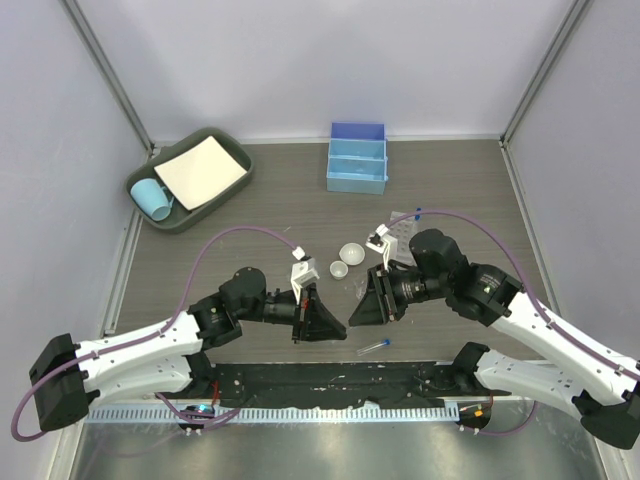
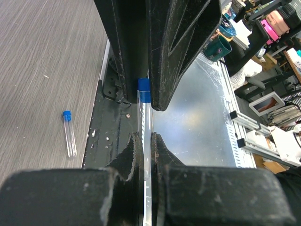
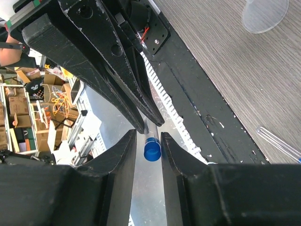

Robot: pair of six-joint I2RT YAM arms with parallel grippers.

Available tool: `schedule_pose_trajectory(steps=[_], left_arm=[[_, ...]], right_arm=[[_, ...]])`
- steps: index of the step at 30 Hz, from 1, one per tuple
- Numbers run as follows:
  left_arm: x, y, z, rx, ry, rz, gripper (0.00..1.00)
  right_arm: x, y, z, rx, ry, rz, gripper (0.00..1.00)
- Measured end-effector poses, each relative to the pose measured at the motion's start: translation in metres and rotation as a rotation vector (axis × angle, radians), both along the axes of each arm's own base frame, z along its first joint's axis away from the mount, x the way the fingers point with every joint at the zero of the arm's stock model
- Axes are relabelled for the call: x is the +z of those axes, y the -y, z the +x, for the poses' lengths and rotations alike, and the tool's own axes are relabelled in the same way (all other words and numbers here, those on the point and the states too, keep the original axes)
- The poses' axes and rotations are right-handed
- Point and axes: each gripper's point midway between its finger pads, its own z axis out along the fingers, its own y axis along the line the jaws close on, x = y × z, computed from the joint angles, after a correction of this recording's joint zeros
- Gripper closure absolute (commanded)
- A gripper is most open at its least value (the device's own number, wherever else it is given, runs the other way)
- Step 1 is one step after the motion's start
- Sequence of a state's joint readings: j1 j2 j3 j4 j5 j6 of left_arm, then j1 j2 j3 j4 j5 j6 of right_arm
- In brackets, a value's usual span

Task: Organize the chemistry lab equipment

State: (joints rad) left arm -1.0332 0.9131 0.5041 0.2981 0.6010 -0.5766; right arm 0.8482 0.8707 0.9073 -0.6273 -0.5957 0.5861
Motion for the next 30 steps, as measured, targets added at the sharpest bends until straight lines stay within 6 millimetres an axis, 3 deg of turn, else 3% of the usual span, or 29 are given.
schedule_pose_trajectory(steps=[6, 8, 12, 14, 15, 17, 18, 20, 26, 30], left_arm=[[0.000, -0.001, 0.001, 0.000, -0.001, -0.001, 1.00], [0.000, -0.001, 0.001, -0.004, -0.001, -0.002, 1.00], [-0.001, -0.001, 0.000, -0.012, -0.005, 0.002, 0.97], [-0.002, 0.000, 0.001, -0.012, -0.006, 0.005, 0.80], [-0.003, 0.000, 0.001, -0.011, -0.007, 0.007, 0.54], [-0.004, 0.000, 0.004, 0.004, -0.006, 0.012, 0.33], [-0.005, 0.001, 0.006, 0.021, -0.012, 0.021, 0.14], [-0.008, 0.000, 0.012, 0.057, -0.024, 0.048, 0.00], [0.003, -0.005, 0.044, 0.255, -0.043, 0.135, 0.00], [0.015, -0.027, 0.077, 0.493, -0.037, 0.213, 0.00]], right_arm=[[-0.001, 0.000, 0.001, -0.004, 0.004, -0.003, 0.76], [-0.001, 0.000, 0.001, -0.006, 0.005, -0.005, 0.98], [-0.003, 0.000, 0.001, -0.009, 0.006, -0.014, 0.99], [-0.004, 0.001, 0.001, -0.013, 0.008, -0.018, 0.99], [-0.004, 0.001, 0.002, -0.016, 0.009, -0.021, 0.99], [-0.004, 0.001, 0.003, -0.021, 0.013, -0.031, 0.99], [-0.003, 0.000, 0.005, -0.027, 0.016, -0.039, 0.99], [-0.002, -0.001, 0.011, -0.047, 0.028, -0.062, 0.99], [-0.004, 0.001, 0.047, -0.162, 0.106, -0.189, 0.99], [-0.006, 0.006, 0.085, -0.275, 0.186, -0.321, 0.99]])
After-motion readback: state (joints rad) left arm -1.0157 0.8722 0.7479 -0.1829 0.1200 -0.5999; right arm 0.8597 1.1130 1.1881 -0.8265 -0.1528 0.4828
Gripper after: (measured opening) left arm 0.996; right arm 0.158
